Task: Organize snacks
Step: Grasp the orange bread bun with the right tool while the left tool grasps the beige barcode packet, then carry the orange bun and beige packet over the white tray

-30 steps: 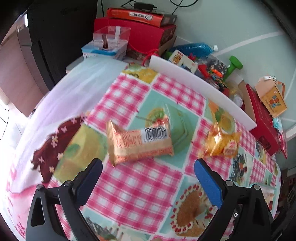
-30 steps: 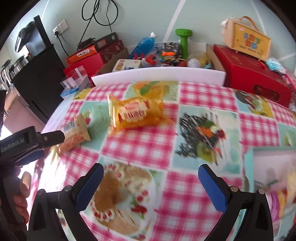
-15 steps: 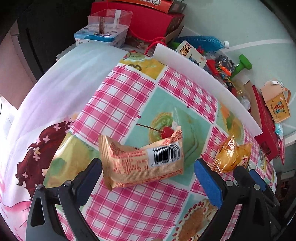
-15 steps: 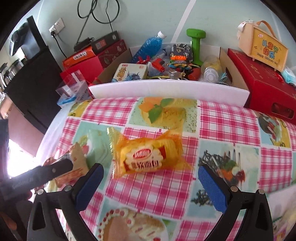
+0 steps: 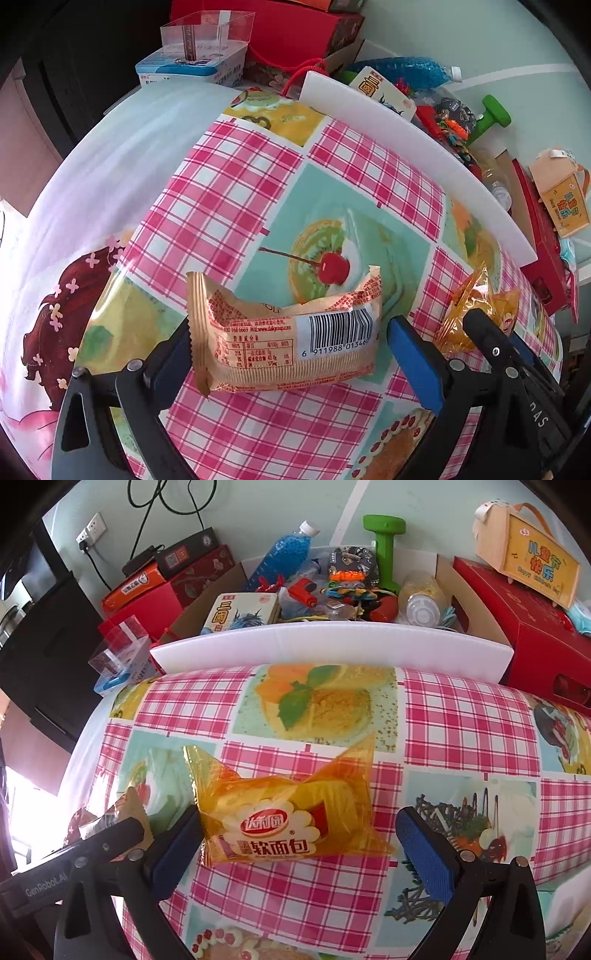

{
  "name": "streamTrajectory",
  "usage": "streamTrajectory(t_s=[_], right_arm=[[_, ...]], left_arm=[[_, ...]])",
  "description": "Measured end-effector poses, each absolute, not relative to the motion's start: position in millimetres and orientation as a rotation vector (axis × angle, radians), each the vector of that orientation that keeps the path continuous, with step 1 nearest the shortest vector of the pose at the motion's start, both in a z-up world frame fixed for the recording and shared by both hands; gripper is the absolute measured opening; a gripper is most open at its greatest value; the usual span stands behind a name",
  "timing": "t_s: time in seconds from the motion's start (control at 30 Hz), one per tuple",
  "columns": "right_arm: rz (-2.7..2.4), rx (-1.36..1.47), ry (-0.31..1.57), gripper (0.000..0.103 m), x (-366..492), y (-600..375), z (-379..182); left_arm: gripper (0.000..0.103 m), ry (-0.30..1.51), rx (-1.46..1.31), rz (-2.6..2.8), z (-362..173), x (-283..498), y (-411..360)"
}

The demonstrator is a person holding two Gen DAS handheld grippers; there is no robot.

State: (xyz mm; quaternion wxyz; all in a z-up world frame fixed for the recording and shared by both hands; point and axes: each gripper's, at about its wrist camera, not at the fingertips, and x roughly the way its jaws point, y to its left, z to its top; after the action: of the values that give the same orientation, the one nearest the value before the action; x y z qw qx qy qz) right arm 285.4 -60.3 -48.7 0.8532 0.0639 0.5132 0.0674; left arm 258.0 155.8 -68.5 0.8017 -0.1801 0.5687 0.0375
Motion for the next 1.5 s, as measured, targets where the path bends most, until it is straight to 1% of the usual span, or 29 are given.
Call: streamTrajectory(t_s=[0.03,0.07,0.1,0.13,0.2,0.27,0.3,0.37,0.57,1.1,1.5], right_arm=[[0.139,0.138,1.075,0.098,285.0,-61.1,-48.1],[0.143,0.144,1.072,0.092,284.7,-61.7,-47.3],[0.148,0.147,1.073,0.088,284.8,-61.4,-46.8],[0.147,0.144,1.074,0.088,283.9,-61.3,-46.1],[0.146,0.133,1.072,0.083,282.4,-60.2,-44.6],[0.148,0.134,1.071,0.082,280.1,-60.3,-43.4],[0.148,0.133,1.069,0.081,278.6,-60.8,-42.6],[0.146,0.126,1.068,0.08,275.8,-61.7,-41.8],[0.133,0.127,1.058,0.079,258.0,-73.3,-34.7],[0.031,0.178,1.015,0.079,161.5,-114.1,-11.1],[-0.04,0.205,0.959,0.079,94.4,-137.0,13.8]], left_arm=[[0.097,1.218,-0.385,0.076,-68.1,257.2,154.9],[0.093,1.217,-0.382,0.074,-67.8,256.3,153.7],[0.092,1.216,-0.378,0.071,-67.5,255.9,152.2],[0.091,1.213,-0.374,0.072,-66.8,255.1,151.0],[0.085,1.206,-0.374,0.07,-64.8,252.7,149.1],[0.085,1.205,-0.379,0.068,-63.6,251.2,147.1],[0.082,1.206,-0.38,0.067,-63.7,250.8,145.3],[0.078,1.203,-0.377,0.07,-63.3,249.2,142.8],[0.075,1.205,-0.413,0.074,-58.6,233.6,137.5],[0.075,1.166,-0.449,0.123,-32.6,158.8,109.1],[0.075,1.089,-0.425,0.099,6.1,113.3,81.0]])
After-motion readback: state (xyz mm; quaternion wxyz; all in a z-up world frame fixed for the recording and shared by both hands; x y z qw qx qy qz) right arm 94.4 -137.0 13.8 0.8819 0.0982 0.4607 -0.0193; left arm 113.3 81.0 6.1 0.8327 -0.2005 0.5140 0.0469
